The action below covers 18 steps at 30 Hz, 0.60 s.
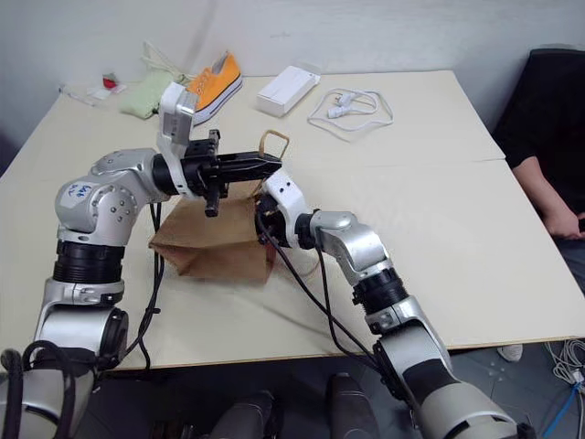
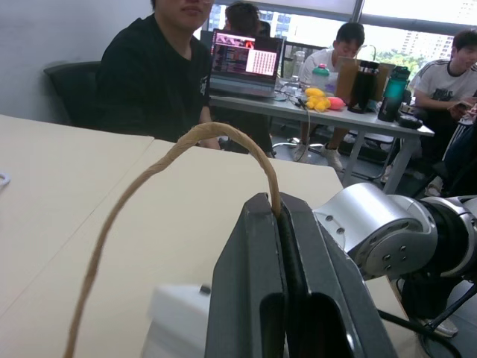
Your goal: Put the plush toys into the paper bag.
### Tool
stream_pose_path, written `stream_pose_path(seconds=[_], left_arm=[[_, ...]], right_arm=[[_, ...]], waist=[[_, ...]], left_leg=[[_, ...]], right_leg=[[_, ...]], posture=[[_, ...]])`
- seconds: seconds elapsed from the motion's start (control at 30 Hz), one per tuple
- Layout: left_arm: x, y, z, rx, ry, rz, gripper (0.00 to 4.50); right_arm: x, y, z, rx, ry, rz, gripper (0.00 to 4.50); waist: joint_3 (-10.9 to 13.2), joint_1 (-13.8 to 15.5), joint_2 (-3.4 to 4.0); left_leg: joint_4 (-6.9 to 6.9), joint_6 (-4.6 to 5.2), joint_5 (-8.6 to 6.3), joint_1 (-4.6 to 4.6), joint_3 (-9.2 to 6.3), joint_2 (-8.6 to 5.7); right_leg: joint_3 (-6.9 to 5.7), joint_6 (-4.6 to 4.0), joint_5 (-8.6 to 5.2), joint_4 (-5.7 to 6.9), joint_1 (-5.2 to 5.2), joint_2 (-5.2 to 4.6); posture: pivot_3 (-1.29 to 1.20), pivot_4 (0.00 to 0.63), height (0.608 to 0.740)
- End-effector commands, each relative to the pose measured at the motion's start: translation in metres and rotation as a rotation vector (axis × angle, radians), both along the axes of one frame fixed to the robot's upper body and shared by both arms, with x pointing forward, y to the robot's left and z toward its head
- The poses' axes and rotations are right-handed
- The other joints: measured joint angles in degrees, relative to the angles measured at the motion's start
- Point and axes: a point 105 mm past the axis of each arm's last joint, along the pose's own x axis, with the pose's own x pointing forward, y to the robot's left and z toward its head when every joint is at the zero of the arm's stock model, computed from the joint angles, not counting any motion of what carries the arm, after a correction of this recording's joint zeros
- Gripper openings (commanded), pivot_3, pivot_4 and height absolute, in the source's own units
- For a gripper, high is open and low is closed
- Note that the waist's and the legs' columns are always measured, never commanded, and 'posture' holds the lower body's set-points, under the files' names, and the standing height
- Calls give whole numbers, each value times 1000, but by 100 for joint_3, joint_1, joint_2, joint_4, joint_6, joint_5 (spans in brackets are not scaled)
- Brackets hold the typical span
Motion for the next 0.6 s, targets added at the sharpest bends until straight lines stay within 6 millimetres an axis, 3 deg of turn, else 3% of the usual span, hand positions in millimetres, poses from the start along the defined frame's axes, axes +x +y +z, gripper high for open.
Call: stream_pose_path(seconds=[0.03,0.27,0.4,0.5,0.6], left_arm=[[0,15,13,-27,-47,51,0],[1,27,14,-35,-37,91,0],[-1,30,16,-45,-41,103,0],[-1,32,18,-54,-47,115,0],[0,33,19,-60,-49,126,0]], right_arm=[[-9,-16,26,77,-30,-24,1433],[-35,-69,54,156,-44,-142,3839],[-39,-117,54,191,5,-329,3839],[-39,-150,30,184,122,-491,3839],[-44,-163,3,175,231,-563,3839]], waist=[[0,5,0],[0,63,0],[0,158,0],[0,170,0],[0,171,-1]], left_leg=[[0,0,0,0,0,-1],[0,0,0,-4,-1,-3],[0,1,-1,-4,0,-4],[-1,1,-1,-4,1,-4],[-2,1,-1,-4,4,-4]], right_leg=[[1,0,0,1,0,0],[1,0,0,-2,2,-1],[3,0,0,-5,3,-2],[5,0,0,-8,5,-2],[8,0,0,-8,6,-2]], posture=[[0,150,740],[0,150,740],[0,150,740],[0,150,740],[0,150,740]])
